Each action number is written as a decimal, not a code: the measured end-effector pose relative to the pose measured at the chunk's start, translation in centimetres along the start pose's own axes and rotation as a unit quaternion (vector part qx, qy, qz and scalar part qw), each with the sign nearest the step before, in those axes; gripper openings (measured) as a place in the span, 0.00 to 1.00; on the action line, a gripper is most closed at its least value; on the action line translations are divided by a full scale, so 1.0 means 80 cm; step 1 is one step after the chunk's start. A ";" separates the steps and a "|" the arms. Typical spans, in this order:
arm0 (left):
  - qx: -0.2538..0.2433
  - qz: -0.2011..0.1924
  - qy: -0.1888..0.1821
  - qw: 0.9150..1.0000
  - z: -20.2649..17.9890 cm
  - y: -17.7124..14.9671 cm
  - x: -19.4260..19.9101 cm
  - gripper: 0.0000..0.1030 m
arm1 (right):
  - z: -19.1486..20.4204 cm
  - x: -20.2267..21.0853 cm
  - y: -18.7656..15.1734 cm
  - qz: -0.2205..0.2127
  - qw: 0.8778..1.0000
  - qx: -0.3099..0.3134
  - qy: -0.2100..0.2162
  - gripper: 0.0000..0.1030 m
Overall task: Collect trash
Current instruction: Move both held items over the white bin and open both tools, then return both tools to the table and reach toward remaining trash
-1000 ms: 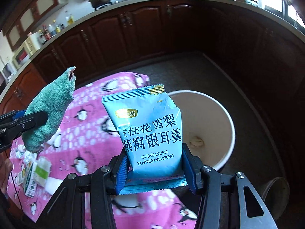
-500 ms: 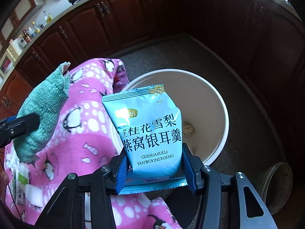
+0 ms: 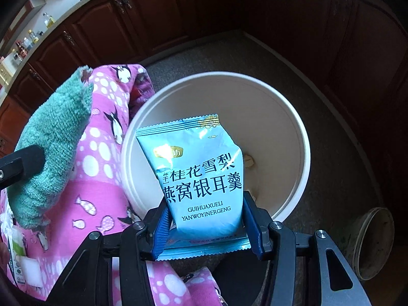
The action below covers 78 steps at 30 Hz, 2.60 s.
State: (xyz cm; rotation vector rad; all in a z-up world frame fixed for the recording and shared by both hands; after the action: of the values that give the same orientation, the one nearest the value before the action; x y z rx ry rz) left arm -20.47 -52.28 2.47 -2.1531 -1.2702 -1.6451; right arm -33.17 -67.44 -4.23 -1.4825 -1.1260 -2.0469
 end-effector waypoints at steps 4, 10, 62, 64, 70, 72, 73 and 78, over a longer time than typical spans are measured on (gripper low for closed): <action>0.018 0.016 -0.015 1.000 0.004 -0.003 -0.013 0.44 | -0.005 -0.002 -0.002 0.003 1.000 -0.003 -0.010 0.55; 0.016 0.013 -0.013 1.000 0.011 -0.005 -0.018 0.56 | -0.015 0.002 -0.007 0.000 1.000 -0.020 -0.014 0.63; 0.032 -0.118 0.139 0.983 0.145 -0.110 0.233 0.56 | 0.190 0.136 -0.037 -0.085 0.990 0.095 0.058 0.66; 0.043 -0.124 0.147 0.980 0.163 -0.123 0.248 0.56 | 0.207 0.138 -0.042 -0.087 0.989 0.107 0.062 0.66; 0.081 -0.139 0.160 0.974 0.223 -0.161 0.289 0.56 | 0.257 0.147 -0.053 -0.090 0.982 0.143 0.078 0.67; 0.098 -0.143 0.163 0.971 0.248 -0.175 0.304 0.56 | 0.271 0.148 -0.056 -0.089 0.980 0.154 0.084 0.67; 0.104 -0.144 0.165 0.970 0.257 -0.180 0.309 0.56 | 0.279 0.148 -0.058 -0.089 0.979 0.161 0.087 0.67; 0.137 -0.150 0.176 0.963 0.309 -0.210 0.340 0.58 | 0.312 0.144 -0.066 -0.080 0.973 0.187 0.107 0.68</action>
State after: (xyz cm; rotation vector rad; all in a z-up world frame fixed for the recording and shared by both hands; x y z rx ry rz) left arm -13.10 -13.29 9.97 -1.4855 -1.6483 -1.7340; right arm -25.78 -43.07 7.41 -0.9939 -1.4786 -1.9020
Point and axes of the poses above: each gripper's, at about its wrist camera, not at the fingertips, and x roughly against the way its jaws point, z to its left, y to its top, the point moved 5 cm from there along -x, roughly the way its jaws point, and after that the axes turned 2 degrees about -y, right-handed, at the moved point
